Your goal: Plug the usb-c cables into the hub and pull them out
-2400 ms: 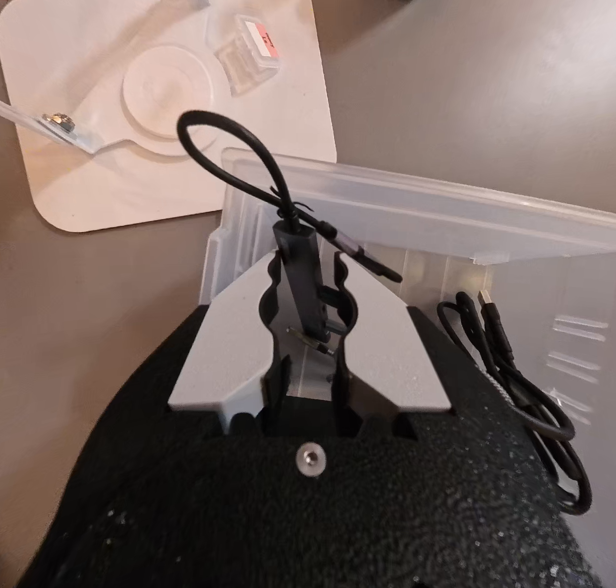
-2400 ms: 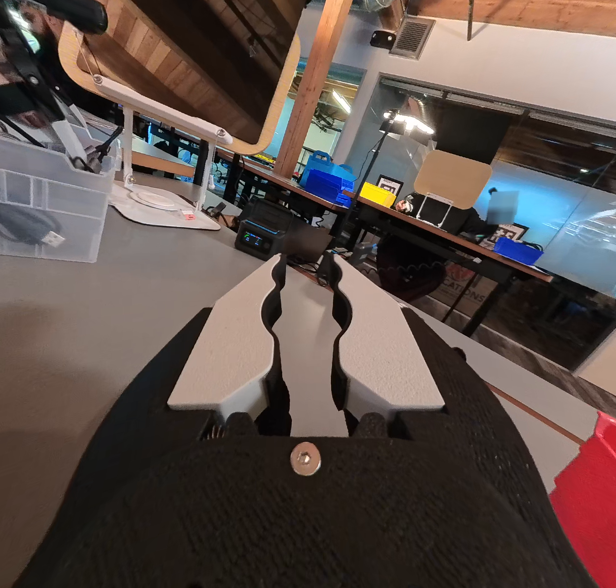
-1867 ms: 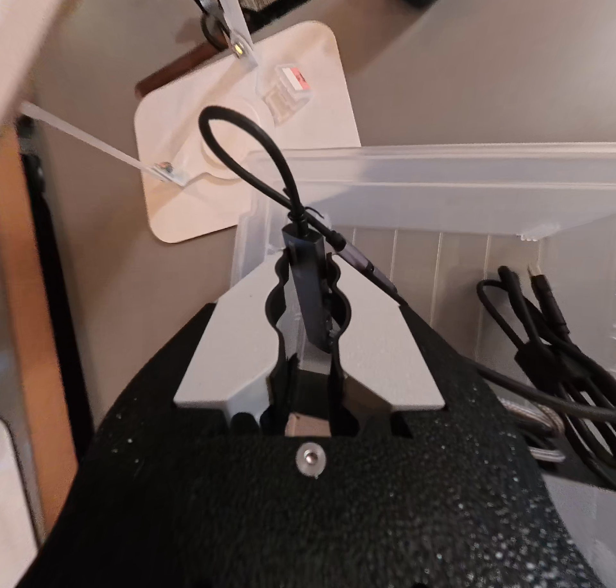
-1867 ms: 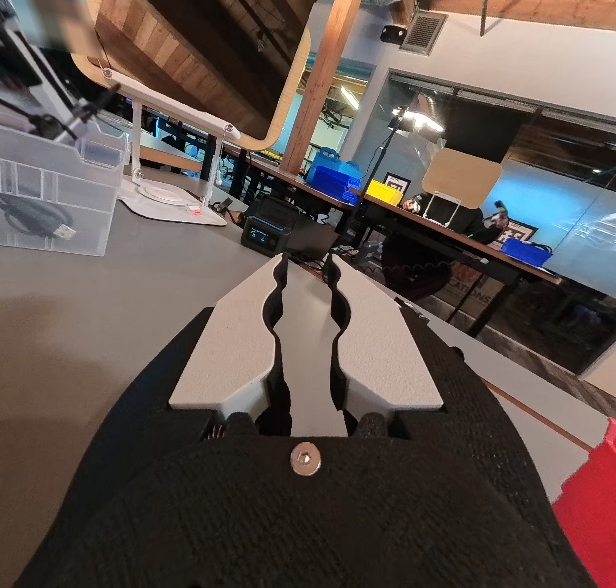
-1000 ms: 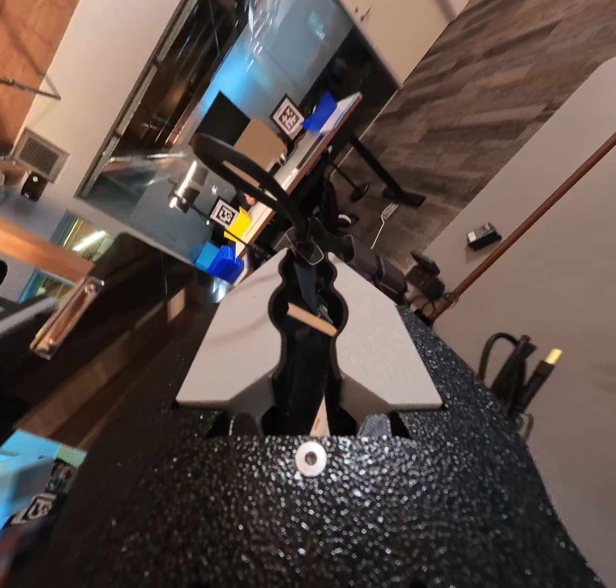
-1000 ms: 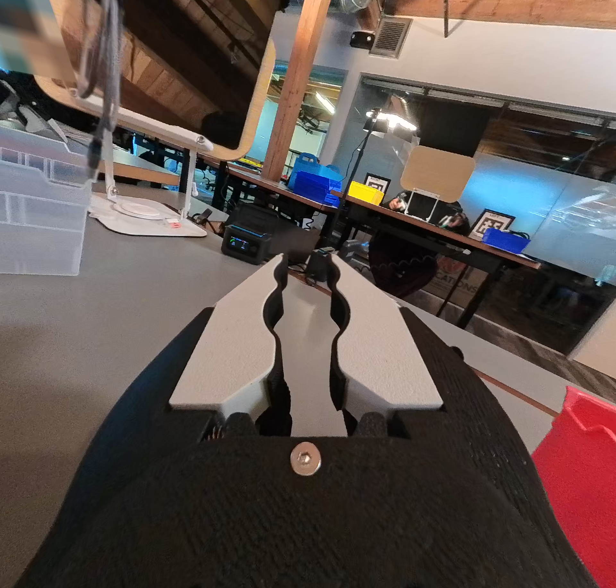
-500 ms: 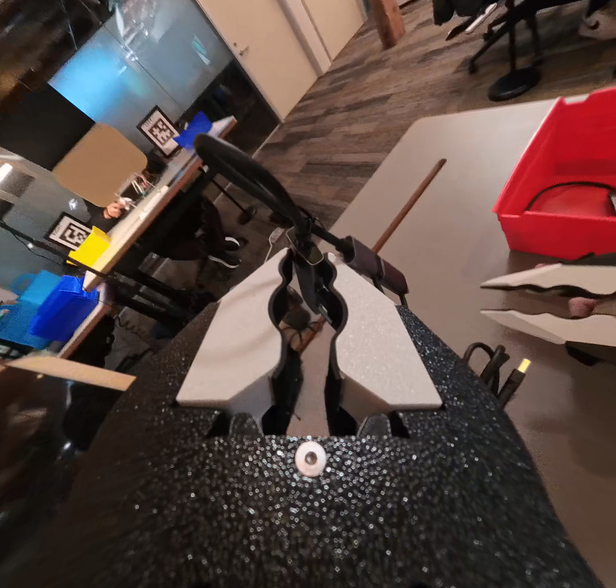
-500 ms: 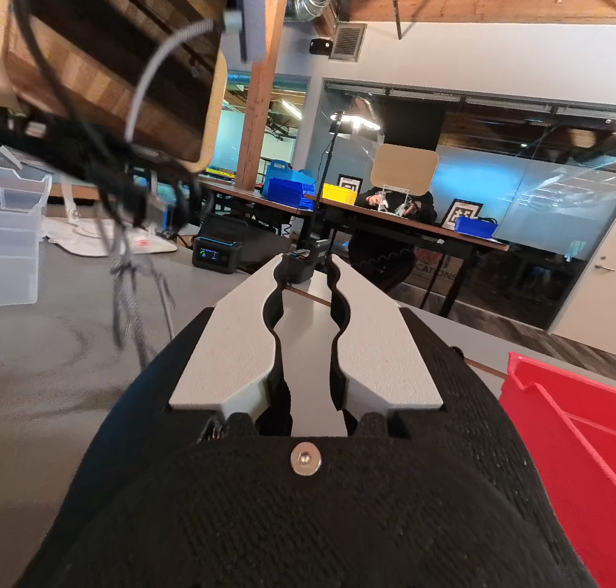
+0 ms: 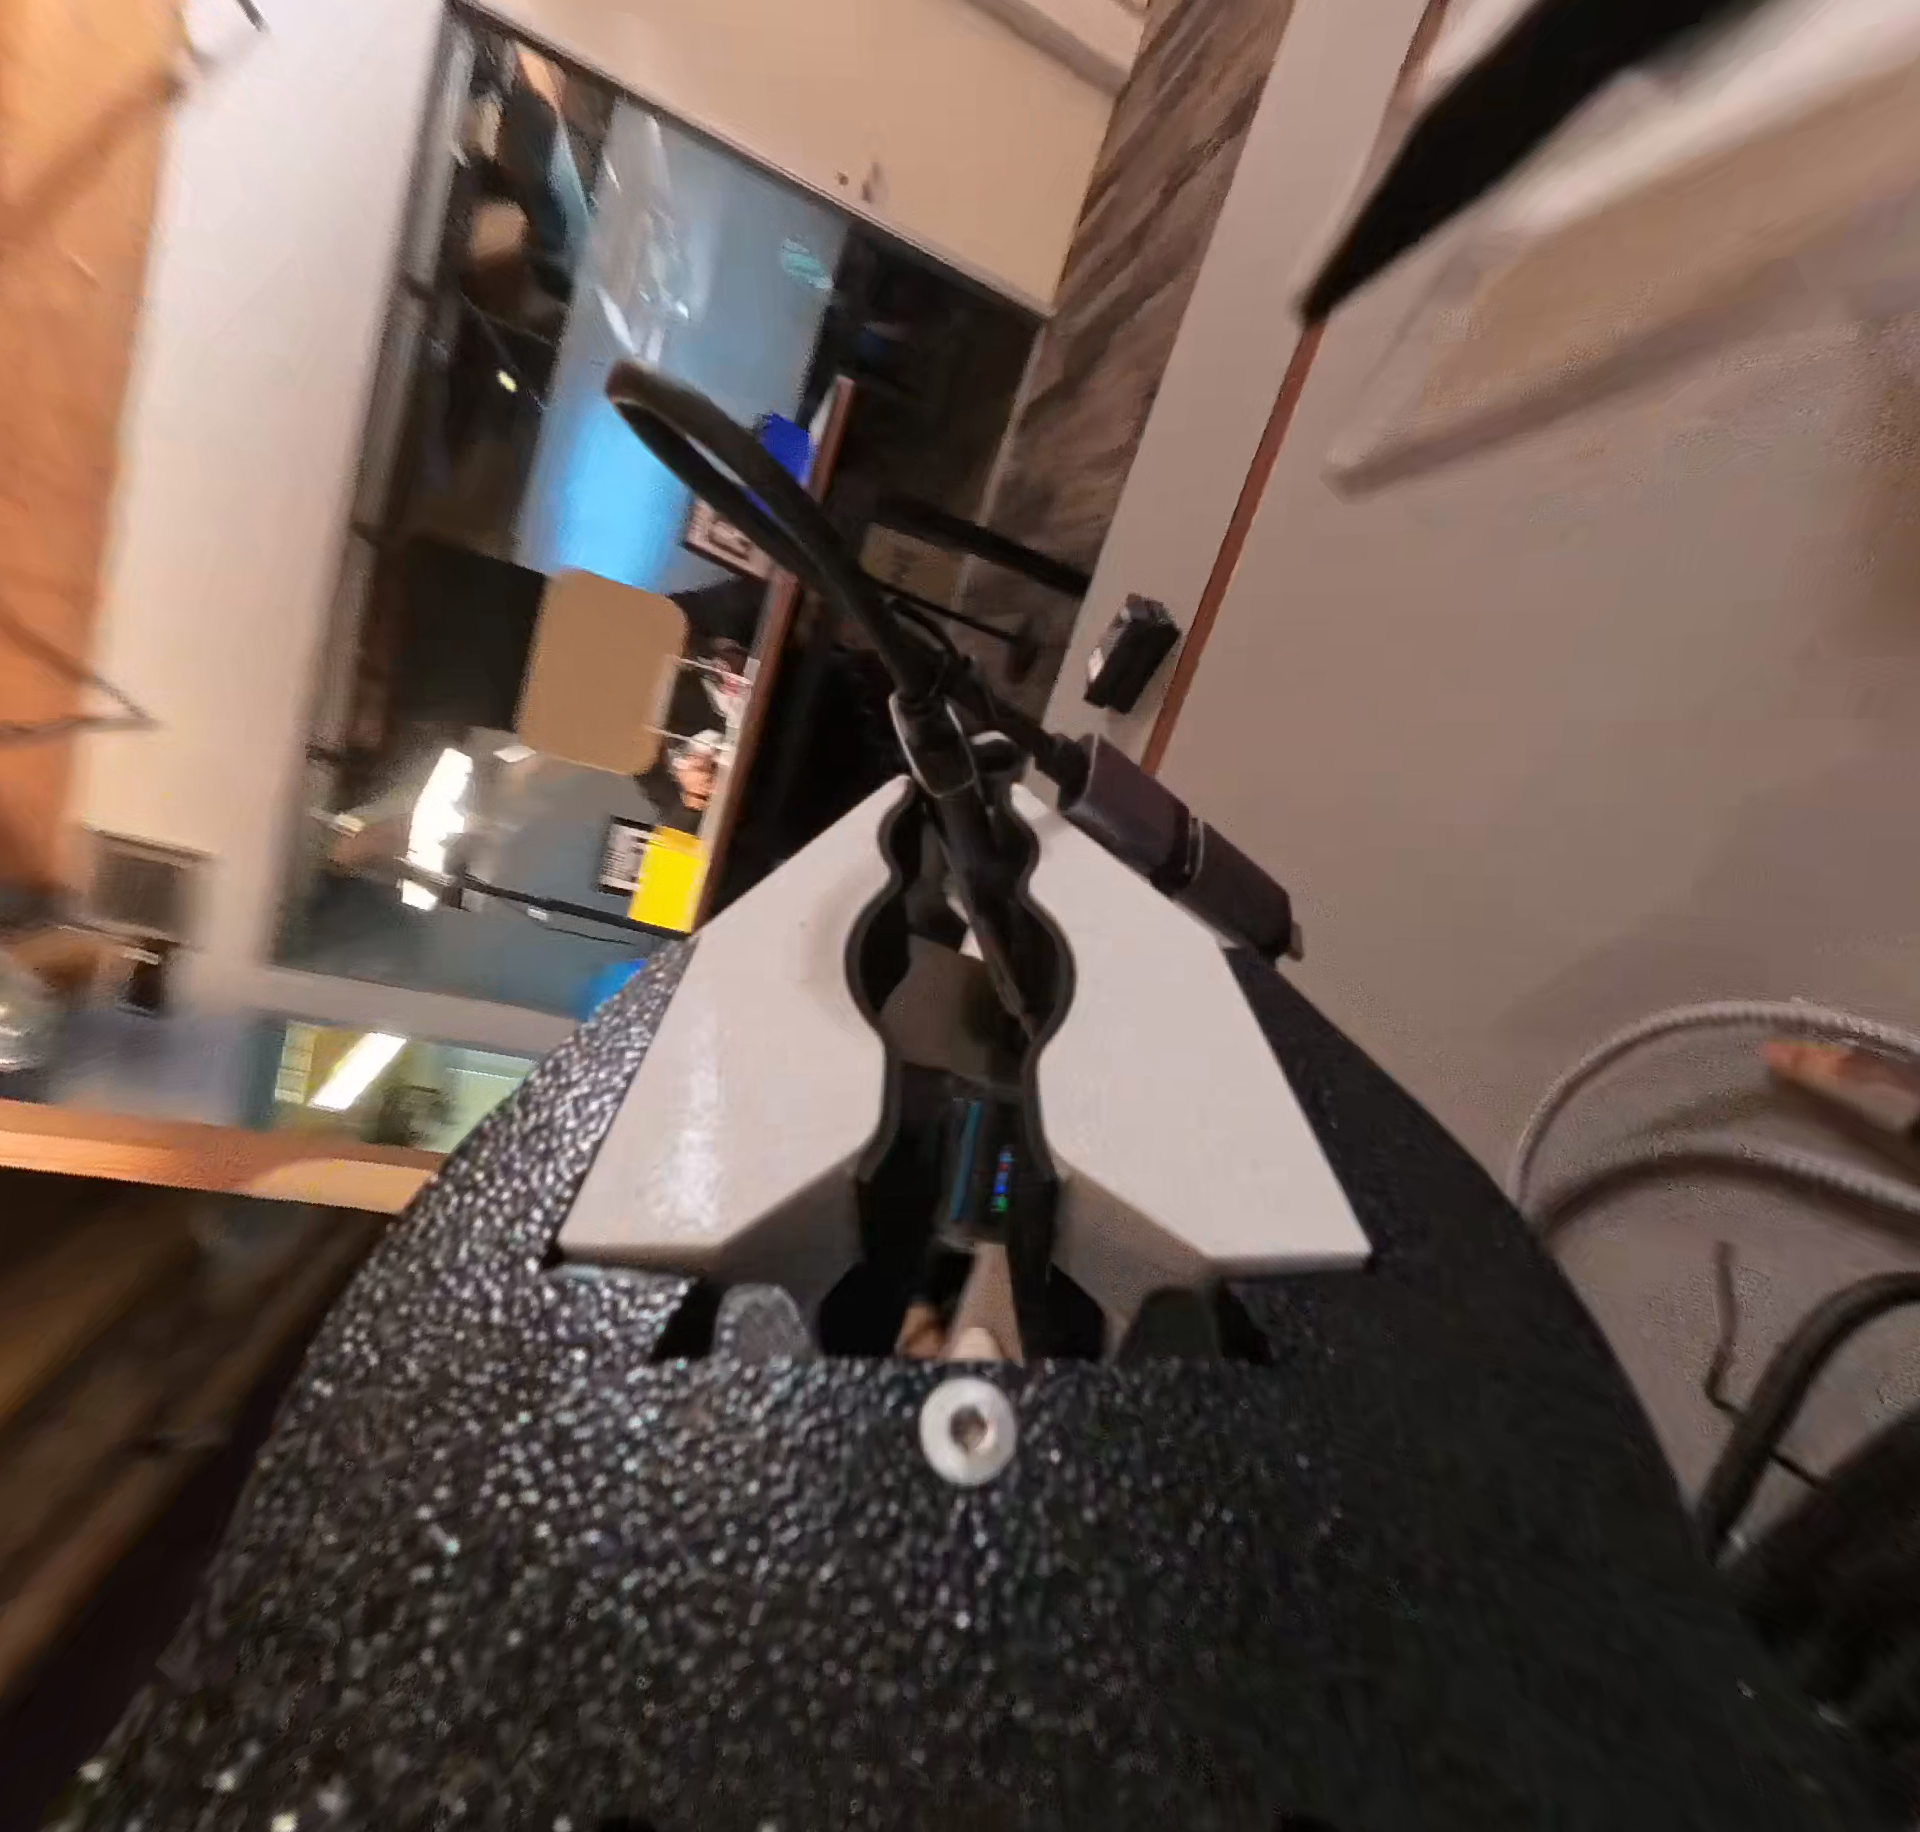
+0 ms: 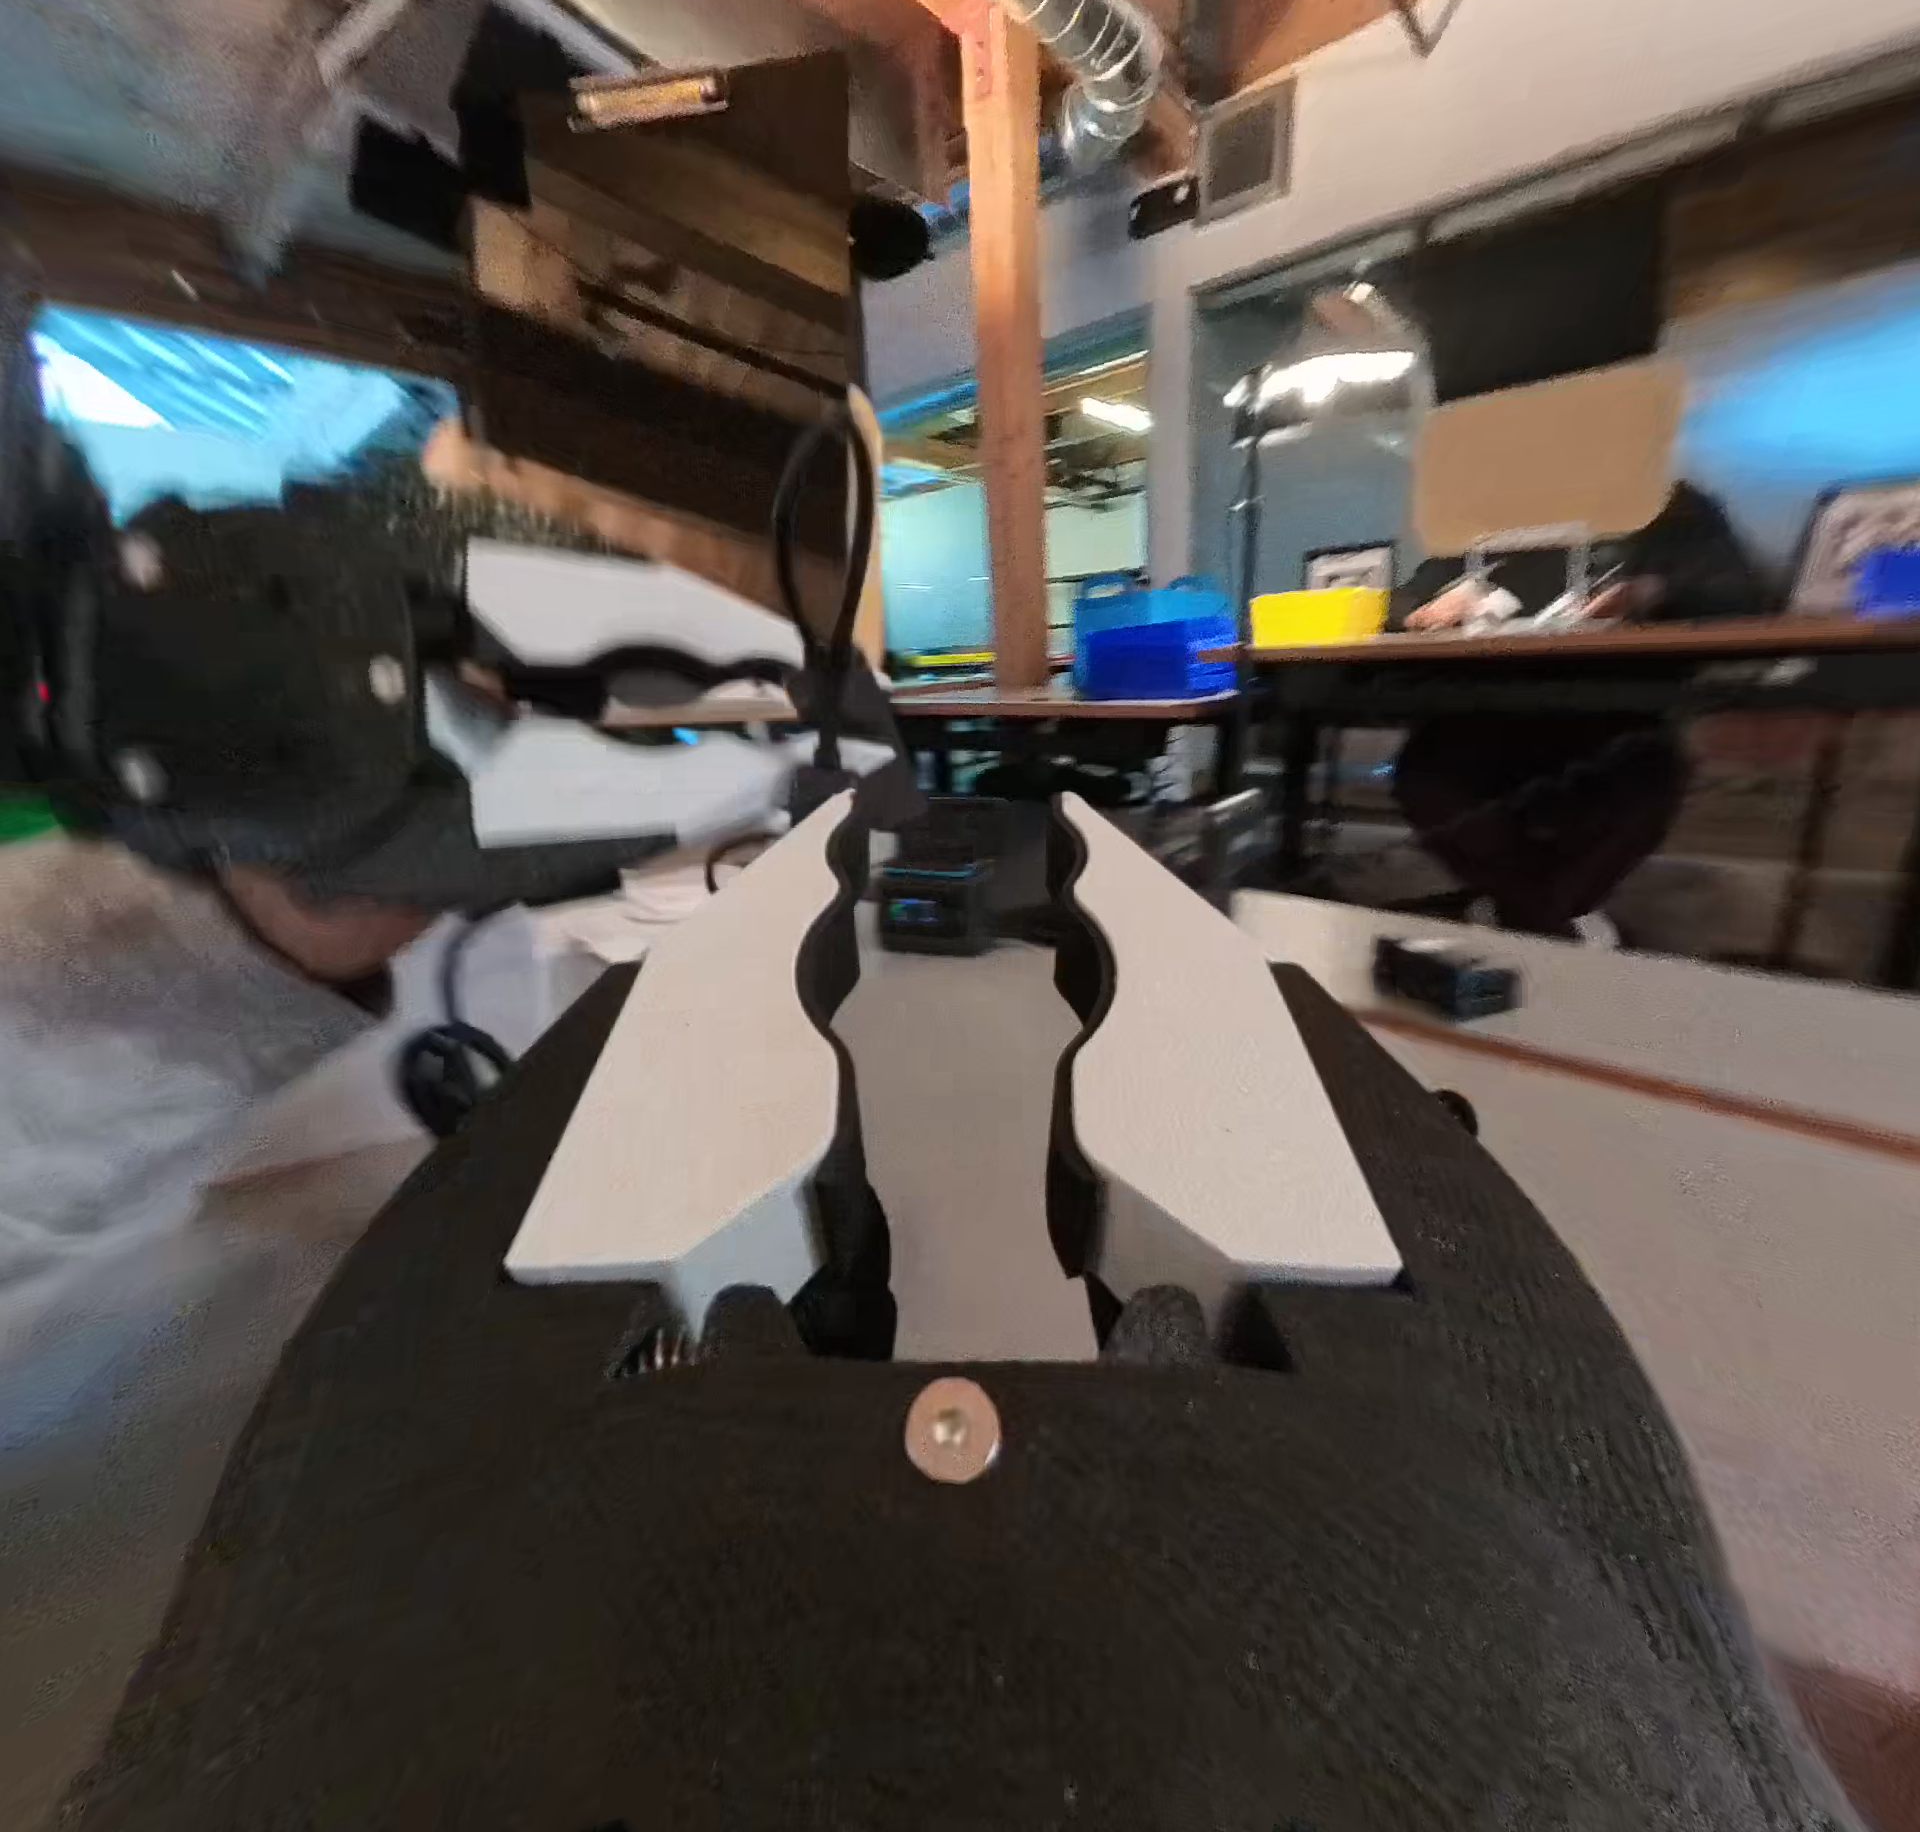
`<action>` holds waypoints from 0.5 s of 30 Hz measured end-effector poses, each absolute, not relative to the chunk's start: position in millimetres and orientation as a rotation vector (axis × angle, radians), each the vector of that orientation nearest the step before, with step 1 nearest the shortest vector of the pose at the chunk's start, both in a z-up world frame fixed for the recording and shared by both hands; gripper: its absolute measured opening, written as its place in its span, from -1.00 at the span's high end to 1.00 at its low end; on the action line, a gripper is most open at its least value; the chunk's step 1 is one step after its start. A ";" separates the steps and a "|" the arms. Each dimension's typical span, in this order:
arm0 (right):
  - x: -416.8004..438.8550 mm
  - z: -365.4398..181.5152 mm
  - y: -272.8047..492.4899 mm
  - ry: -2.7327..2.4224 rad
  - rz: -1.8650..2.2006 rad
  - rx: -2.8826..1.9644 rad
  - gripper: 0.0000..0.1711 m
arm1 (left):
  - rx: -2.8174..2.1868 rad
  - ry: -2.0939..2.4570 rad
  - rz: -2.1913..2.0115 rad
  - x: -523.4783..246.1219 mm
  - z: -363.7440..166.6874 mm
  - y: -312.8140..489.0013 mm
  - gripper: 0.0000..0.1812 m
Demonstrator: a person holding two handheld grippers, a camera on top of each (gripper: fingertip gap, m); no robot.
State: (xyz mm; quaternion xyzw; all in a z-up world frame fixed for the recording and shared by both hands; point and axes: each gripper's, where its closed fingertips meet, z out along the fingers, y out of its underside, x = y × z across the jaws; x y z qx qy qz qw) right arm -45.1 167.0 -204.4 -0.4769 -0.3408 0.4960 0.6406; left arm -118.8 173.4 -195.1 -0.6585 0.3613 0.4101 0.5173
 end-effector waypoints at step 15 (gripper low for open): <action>-70.1 -235.4 132.8 -0.777 2.151 -1.474 0.65 | -1.145 1.218 1.615 -110.5 -230.1 147.7 0.90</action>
